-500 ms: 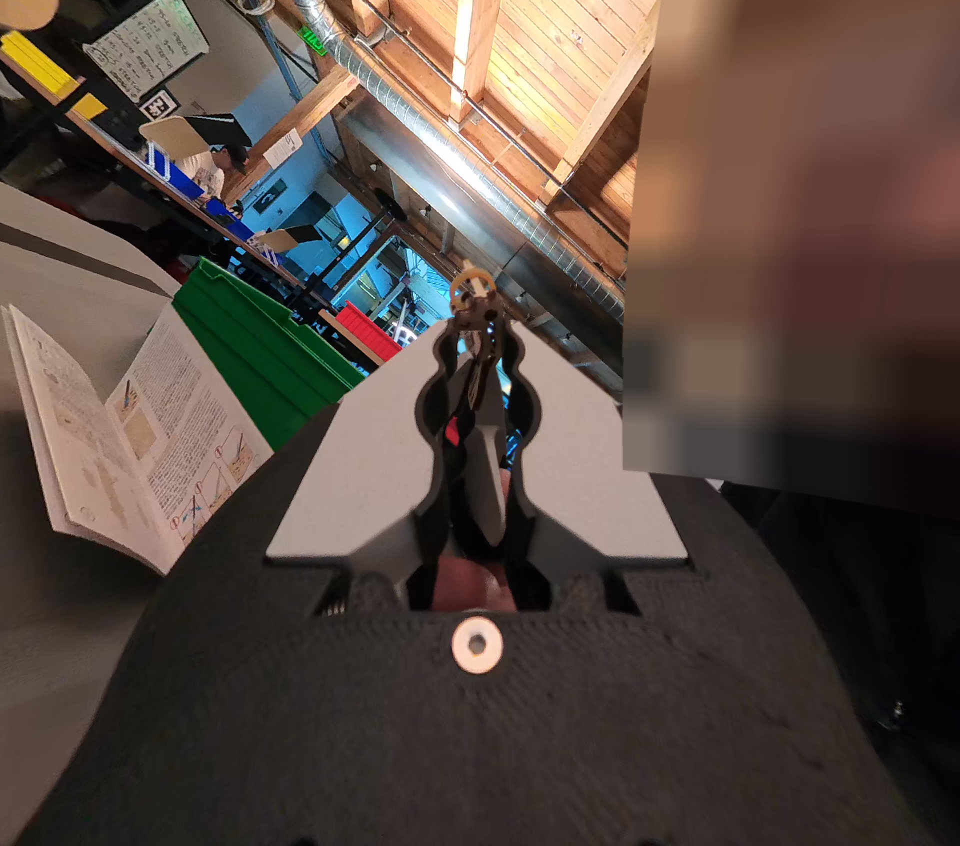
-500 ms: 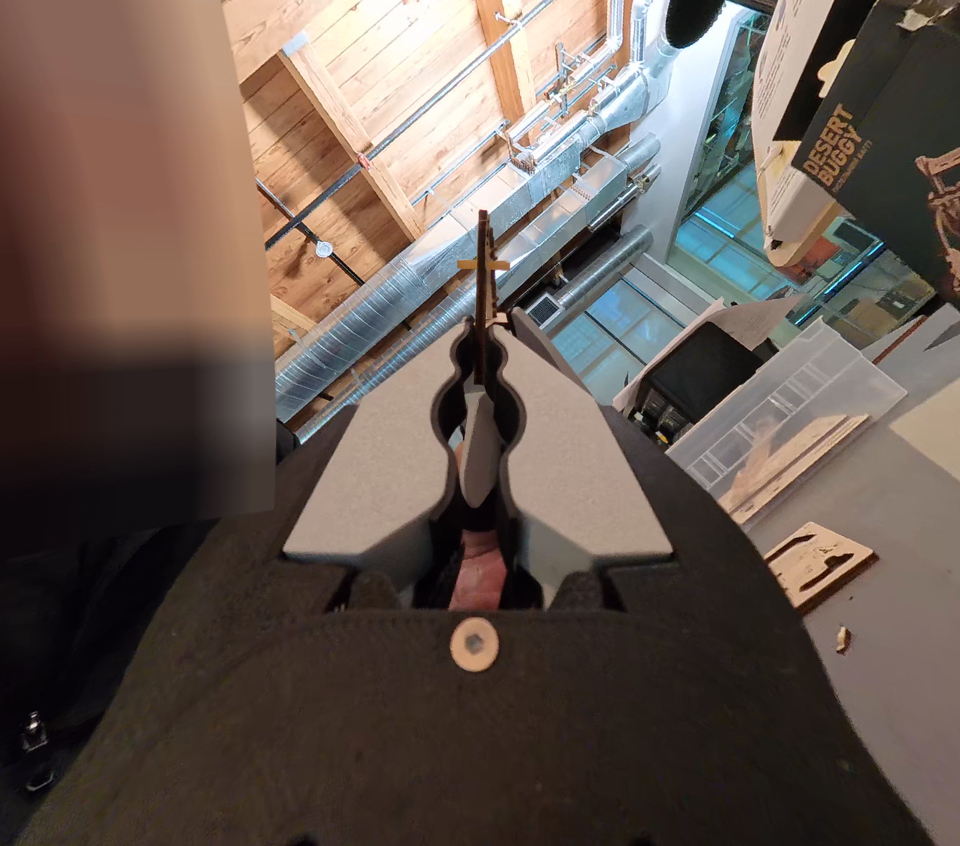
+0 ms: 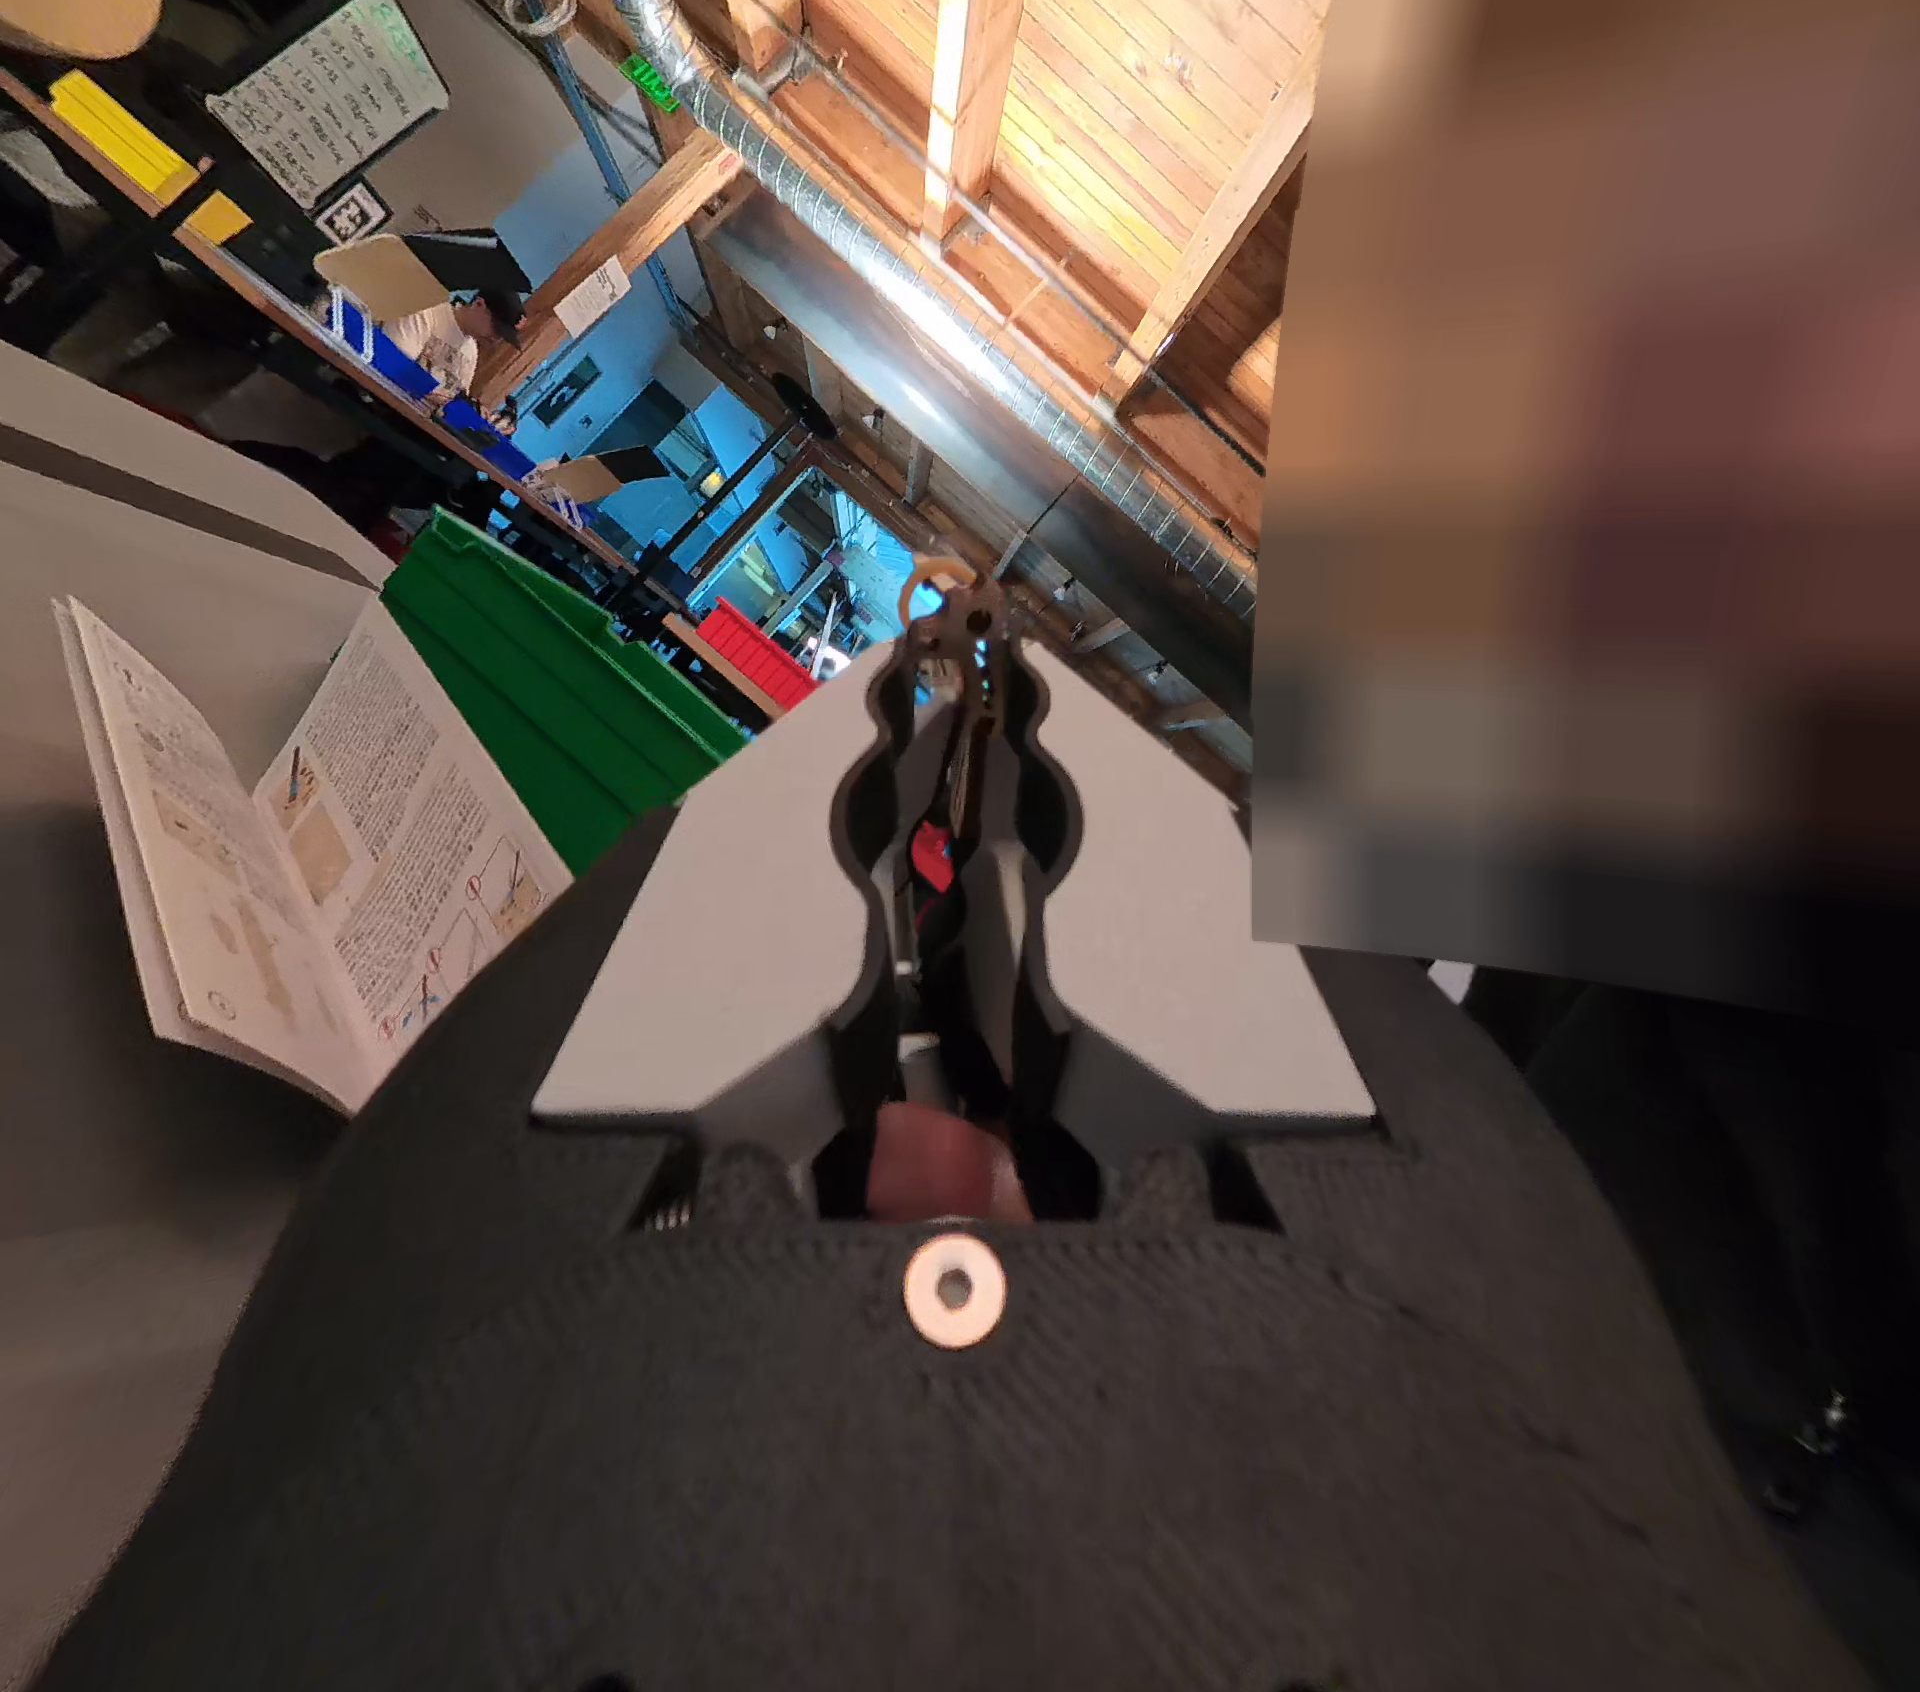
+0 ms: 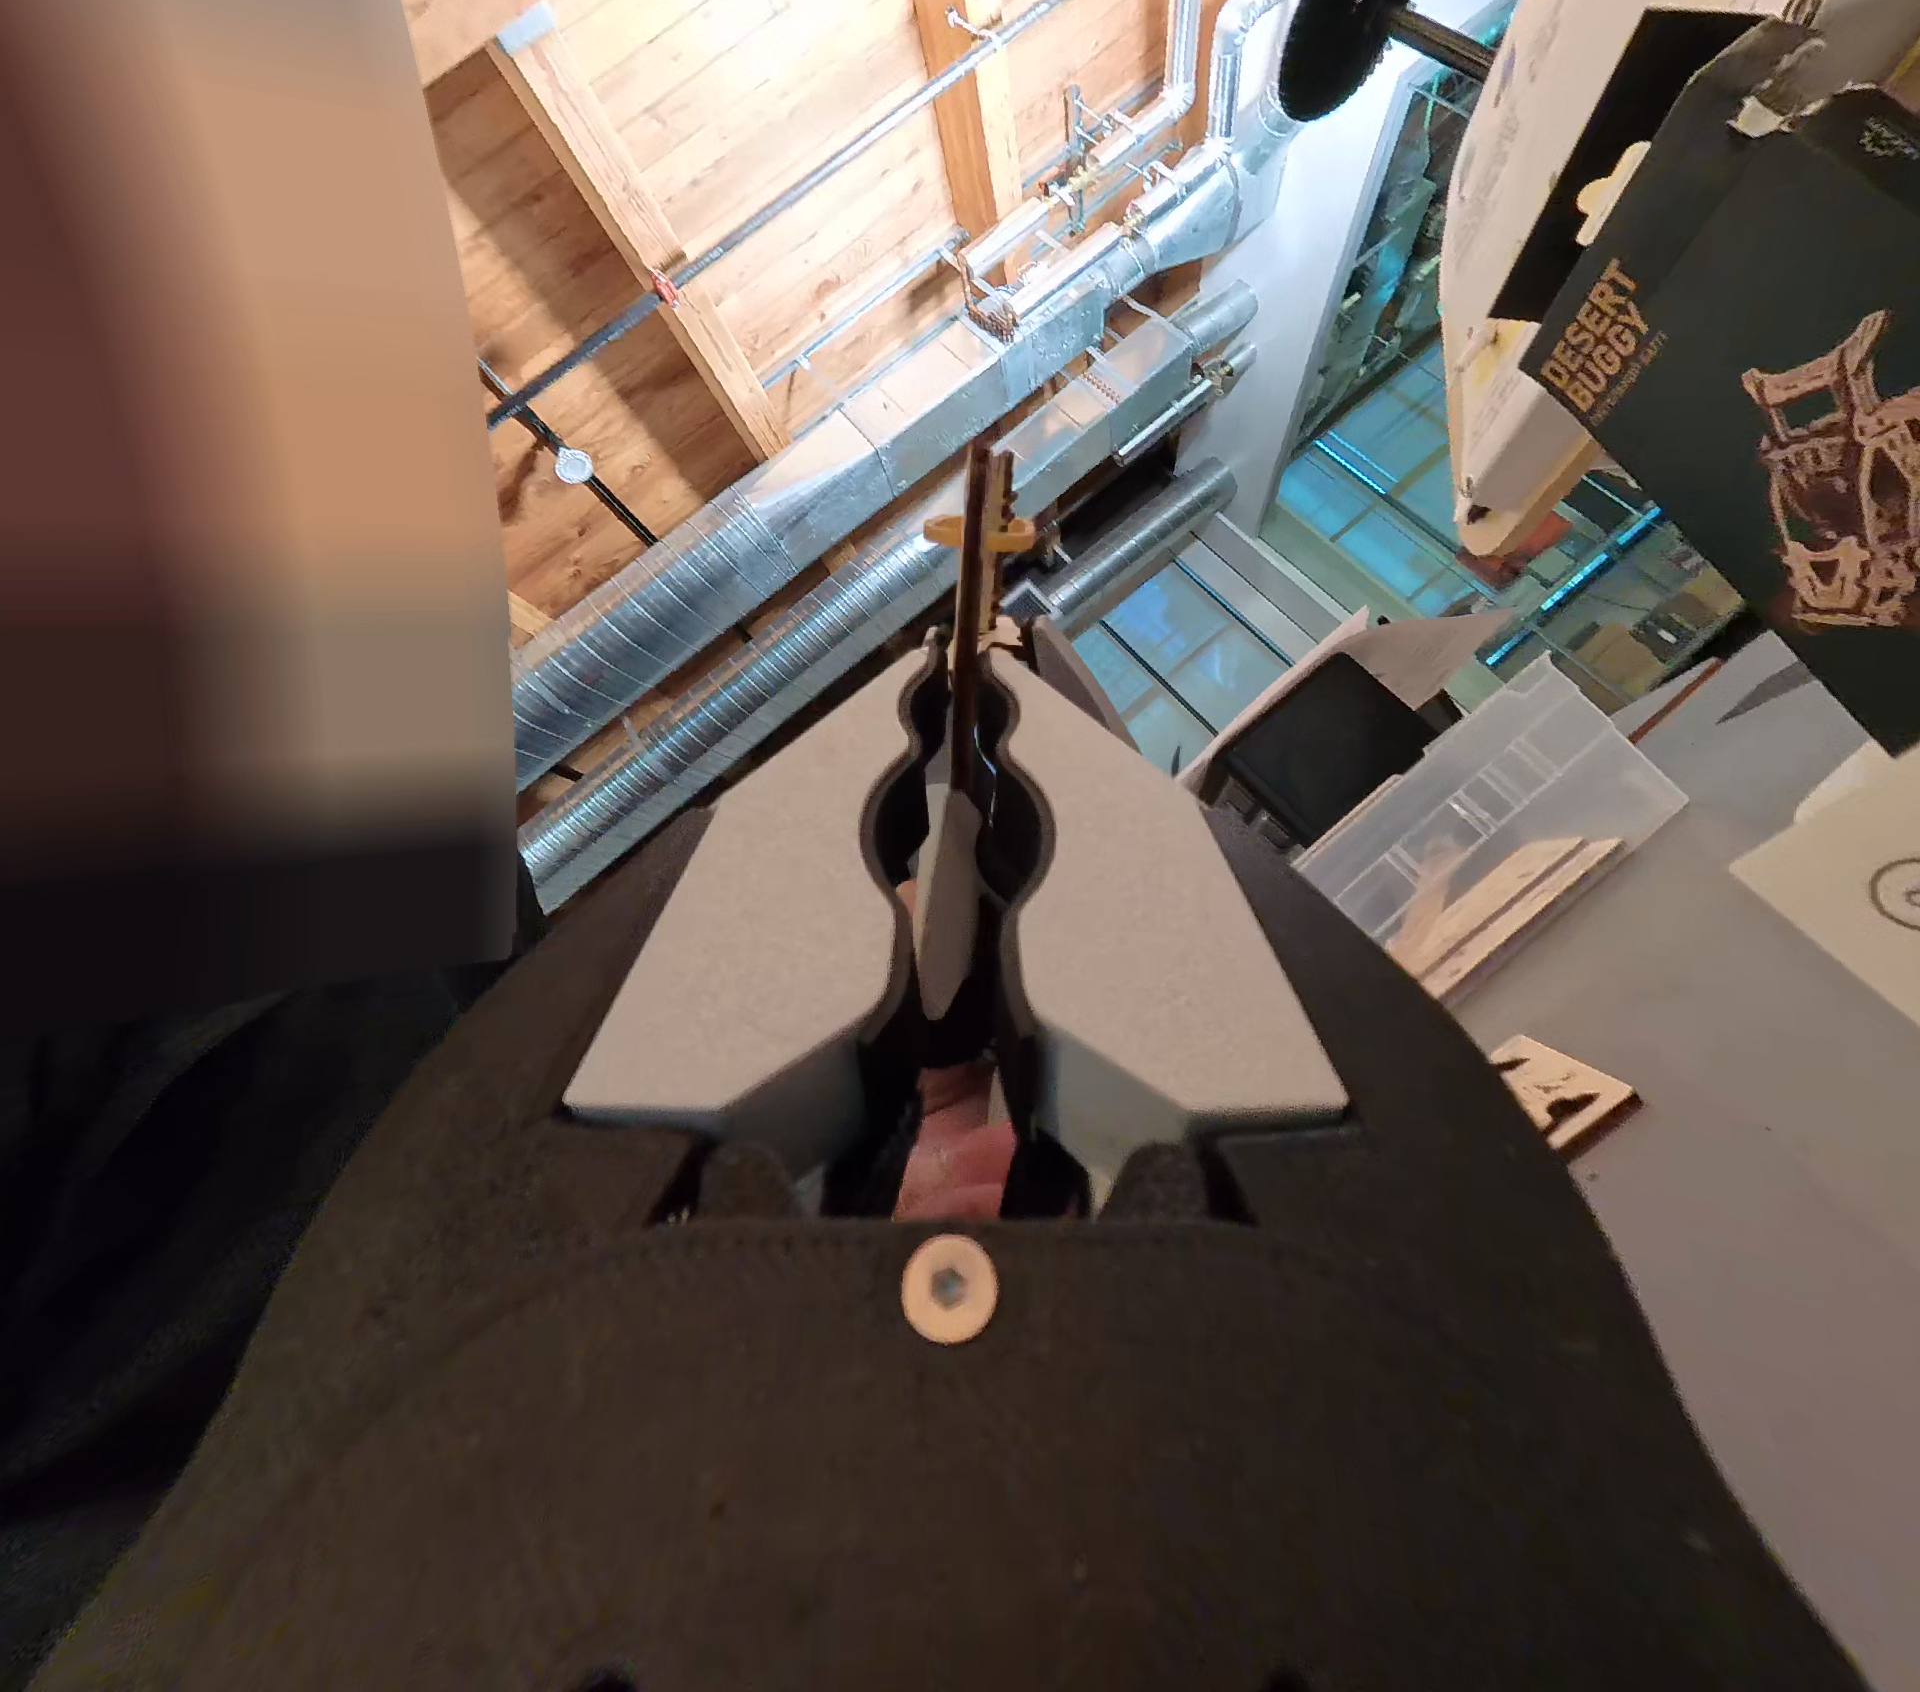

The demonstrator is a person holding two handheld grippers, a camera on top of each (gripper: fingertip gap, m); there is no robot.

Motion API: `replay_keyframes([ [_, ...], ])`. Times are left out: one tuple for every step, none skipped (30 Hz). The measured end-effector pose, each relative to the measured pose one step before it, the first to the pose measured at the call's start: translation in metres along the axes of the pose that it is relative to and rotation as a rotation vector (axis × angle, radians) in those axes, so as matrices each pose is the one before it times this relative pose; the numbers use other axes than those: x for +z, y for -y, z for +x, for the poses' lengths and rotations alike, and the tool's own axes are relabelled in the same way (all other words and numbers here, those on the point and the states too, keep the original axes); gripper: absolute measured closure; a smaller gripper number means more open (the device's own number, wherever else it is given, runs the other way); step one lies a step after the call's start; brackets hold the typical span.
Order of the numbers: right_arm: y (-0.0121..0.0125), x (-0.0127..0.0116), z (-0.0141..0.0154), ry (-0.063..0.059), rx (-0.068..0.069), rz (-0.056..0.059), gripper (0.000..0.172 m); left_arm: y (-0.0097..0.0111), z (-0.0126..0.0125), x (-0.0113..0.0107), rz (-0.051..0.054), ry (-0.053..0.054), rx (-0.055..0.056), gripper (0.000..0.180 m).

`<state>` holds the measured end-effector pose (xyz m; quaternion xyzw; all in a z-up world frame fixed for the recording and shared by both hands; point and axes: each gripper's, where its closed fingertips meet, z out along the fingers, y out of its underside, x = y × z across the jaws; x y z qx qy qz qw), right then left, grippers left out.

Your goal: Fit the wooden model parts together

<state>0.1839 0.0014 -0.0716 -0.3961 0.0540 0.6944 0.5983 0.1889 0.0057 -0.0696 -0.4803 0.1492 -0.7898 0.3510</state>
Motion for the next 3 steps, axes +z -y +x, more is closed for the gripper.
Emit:
replay_keyframes([
  [-0.00052, 0.00115, -0.00044, 0.0001, 0.0001, -0.0083, 0.168, -0.00145, 0.00016, 0.00003, -0.0026, 0.0008, 0.0073, 0.166],
  [0.00017, 0.00070, -0.00037, -0.0019, -0.0089, -0.0085, 0.168, 0.00079, 0.00072, -0.00002, 0.0039, -0.0067, -0.0187, 0.166],
  [0.00042, 0.00009, 0.00005, -0.0049, -0.0154, -0.0077, 0.168, 0.00063, 0.00009, 0.00013, 0.0009, -0.0011, -0.0060, 0.166],
])
